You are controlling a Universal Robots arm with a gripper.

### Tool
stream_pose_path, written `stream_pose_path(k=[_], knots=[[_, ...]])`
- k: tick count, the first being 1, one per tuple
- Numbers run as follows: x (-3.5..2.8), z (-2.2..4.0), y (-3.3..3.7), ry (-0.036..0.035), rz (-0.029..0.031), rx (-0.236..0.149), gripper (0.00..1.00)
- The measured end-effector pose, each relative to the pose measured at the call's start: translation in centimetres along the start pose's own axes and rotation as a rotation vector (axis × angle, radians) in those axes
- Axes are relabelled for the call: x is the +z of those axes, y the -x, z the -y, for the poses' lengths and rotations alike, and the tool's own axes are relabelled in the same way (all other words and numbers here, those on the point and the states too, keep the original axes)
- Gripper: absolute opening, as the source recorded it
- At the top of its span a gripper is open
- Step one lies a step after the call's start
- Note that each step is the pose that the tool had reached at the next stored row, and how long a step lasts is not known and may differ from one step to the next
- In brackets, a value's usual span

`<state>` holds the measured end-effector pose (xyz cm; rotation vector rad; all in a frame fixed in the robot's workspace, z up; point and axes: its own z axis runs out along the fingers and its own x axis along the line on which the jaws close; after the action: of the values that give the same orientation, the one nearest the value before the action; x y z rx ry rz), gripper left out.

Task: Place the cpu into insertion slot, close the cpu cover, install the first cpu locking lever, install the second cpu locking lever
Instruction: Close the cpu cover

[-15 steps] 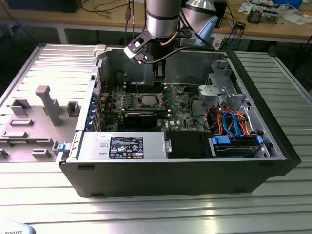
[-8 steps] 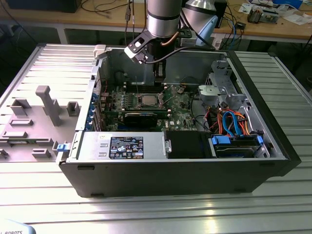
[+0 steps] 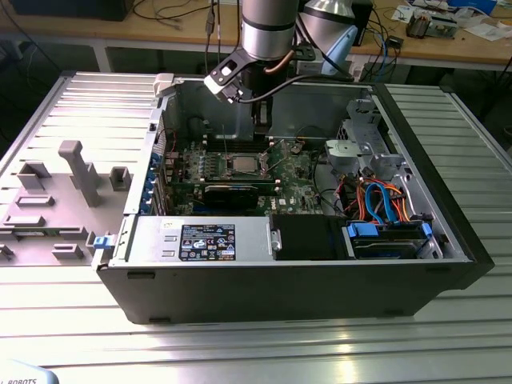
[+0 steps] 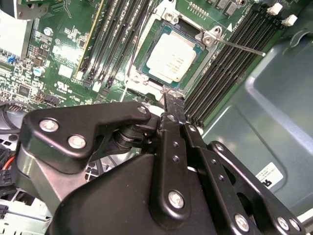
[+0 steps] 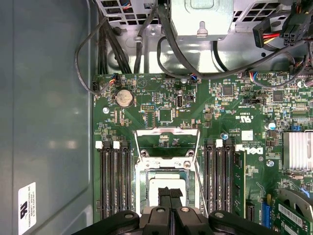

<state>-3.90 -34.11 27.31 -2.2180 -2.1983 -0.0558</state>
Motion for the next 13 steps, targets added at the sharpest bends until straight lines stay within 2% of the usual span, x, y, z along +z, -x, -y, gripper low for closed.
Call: stream_pose_path(k=[6, 13], knots=[[-0.07, -0.03, 0.0, 0.0, 0.0, 0.0, 0.11], [-0.06, -0.35, 0.0, 0.0, 0.0, 0.0, 0.11]])
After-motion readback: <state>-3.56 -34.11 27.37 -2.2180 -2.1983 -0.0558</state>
